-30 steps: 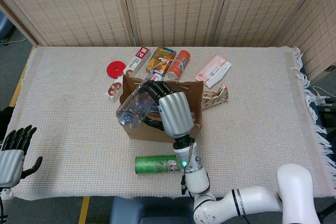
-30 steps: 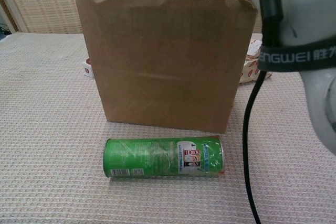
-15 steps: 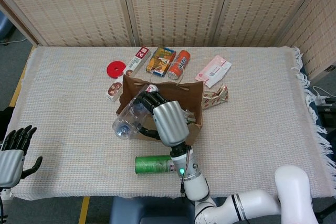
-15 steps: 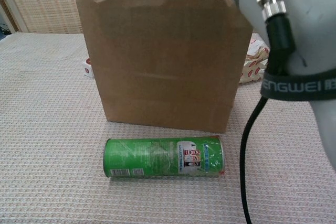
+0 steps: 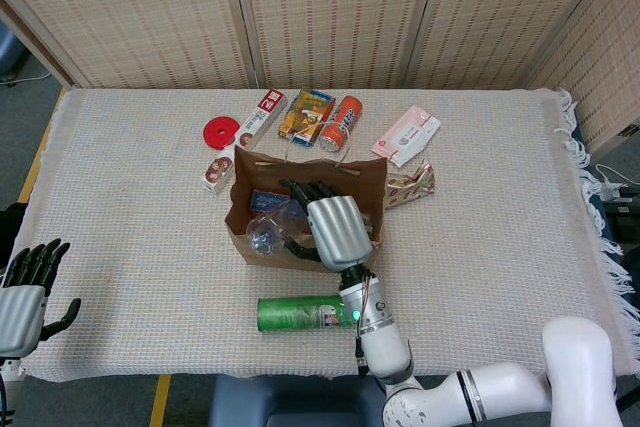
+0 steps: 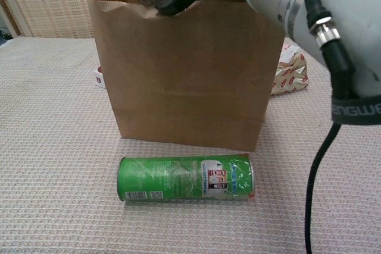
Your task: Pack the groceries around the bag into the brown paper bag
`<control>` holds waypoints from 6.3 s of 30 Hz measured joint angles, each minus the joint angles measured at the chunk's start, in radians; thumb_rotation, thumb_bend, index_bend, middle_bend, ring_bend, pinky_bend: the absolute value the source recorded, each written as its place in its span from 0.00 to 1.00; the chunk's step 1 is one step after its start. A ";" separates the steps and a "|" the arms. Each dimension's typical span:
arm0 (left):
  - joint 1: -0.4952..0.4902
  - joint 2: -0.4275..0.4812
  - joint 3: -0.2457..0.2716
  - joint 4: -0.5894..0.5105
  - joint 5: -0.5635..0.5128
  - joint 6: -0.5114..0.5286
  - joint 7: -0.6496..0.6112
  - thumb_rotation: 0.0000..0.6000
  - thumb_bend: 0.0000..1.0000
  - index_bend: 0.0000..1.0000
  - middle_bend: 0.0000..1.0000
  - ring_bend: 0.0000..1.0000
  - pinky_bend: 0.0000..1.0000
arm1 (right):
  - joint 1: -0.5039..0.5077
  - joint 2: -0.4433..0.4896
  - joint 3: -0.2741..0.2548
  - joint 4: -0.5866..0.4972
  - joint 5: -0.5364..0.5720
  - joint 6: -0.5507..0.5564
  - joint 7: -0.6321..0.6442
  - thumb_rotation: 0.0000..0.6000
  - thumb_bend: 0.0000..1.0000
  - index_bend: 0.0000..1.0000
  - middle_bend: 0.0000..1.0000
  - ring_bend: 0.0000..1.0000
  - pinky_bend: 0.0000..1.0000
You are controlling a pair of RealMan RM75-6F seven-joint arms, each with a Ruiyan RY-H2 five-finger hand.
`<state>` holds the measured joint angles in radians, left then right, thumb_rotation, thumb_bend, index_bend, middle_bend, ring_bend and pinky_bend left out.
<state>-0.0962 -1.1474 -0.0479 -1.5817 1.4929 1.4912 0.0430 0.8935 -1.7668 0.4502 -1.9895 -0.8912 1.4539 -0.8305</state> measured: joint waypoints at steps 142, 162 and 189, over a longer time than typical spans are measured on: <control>0.004 -0.004 -0.004 0.006 -0.002 0.006 -0.027 1.00 0.35 0.00 0.00 0.00 0.00 | 0.102 0.139 -0.006 0.296 -0.057 -0.153 0.233 1.00 0.32 0.34 0.49 0.41 0.55; 0.007 -0.009 -0.007 0.001 -0.008 0.011 -0.003 1.00 0.35 0.00 0.00 0.00 0.00 | -0.004 0.331 -0.010 0.062 0.001 -0.159 0.271 1.00 0.09 0.00 0.14 0.08 0.23; 0.008 -0.016 -0.011 -0.002 -0.013 0.016 0.020 1.00 0.35 0.00 0.00 0.00 0.00 | -0.221 0.650 -0.241 -0.146 -0.494 -0.448 0.889 1.00 0.09 0.00 0.14 0.08 0.21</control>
<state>-0.0881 -1.1639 -0.0584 -1.5841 1.4800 1.5069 0.0627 0.6724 -1.1166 0.2093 -2.1359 -1.3848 1.0060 0.0587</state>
